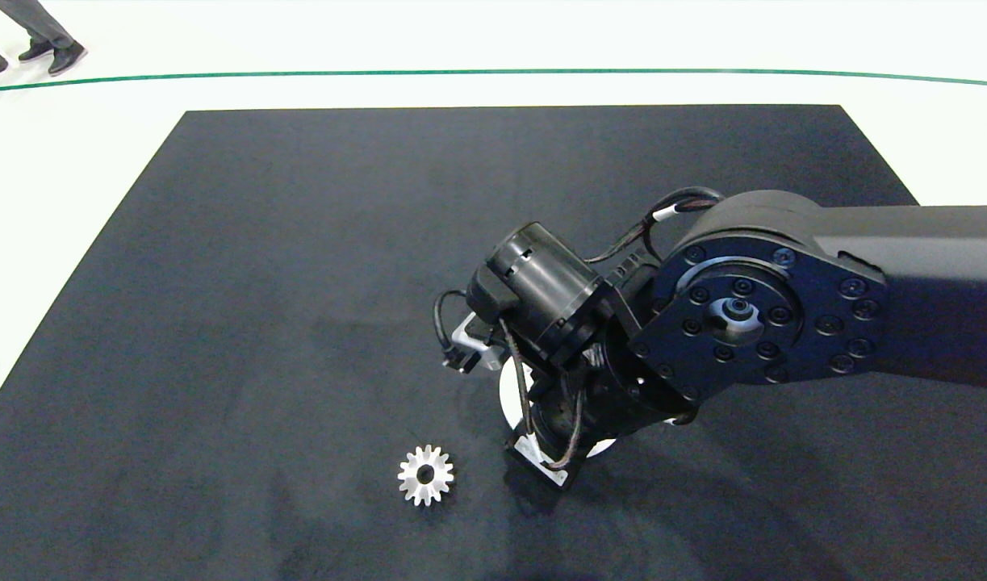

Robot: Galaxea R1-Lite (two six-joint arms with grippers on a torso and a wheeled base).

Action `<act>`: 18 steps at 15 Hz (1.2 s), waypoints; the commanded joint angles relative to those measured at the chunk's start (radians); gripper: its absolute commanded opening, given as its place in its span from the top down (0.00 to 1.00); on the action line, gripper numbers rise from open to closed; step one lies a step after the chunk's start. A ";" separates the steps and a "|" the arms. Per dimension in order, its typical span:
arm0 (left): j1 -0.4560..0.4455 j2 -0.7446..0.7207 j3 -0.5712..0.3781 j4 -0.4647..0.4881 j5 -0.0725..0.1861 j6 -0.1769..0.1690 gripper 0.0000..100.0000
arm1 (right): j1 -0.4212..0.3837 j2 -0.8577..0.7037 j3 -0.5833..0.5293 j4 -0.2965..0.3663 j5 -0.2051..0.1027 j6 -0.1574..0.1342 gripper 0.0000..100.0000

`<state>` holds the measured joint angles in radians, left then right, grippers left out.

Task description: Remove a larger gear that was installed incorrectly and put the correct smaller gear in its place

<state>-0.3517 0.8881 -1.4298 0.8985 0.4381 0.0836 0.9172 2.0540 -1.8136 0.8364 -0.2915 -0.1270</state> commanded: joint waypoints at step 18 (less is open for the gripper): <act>0.080 -0.471 0.647 -0.817 0.001 0.214 0.00 | -0.791 -1.309 1.044 -0.663 -0.167 0.053 0.00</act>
<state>-0.3294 0.5796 -0.8677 0.0764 0.4362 0.2843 0.2466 0.9866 -0.9506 0.2789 -0.4517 -0.0374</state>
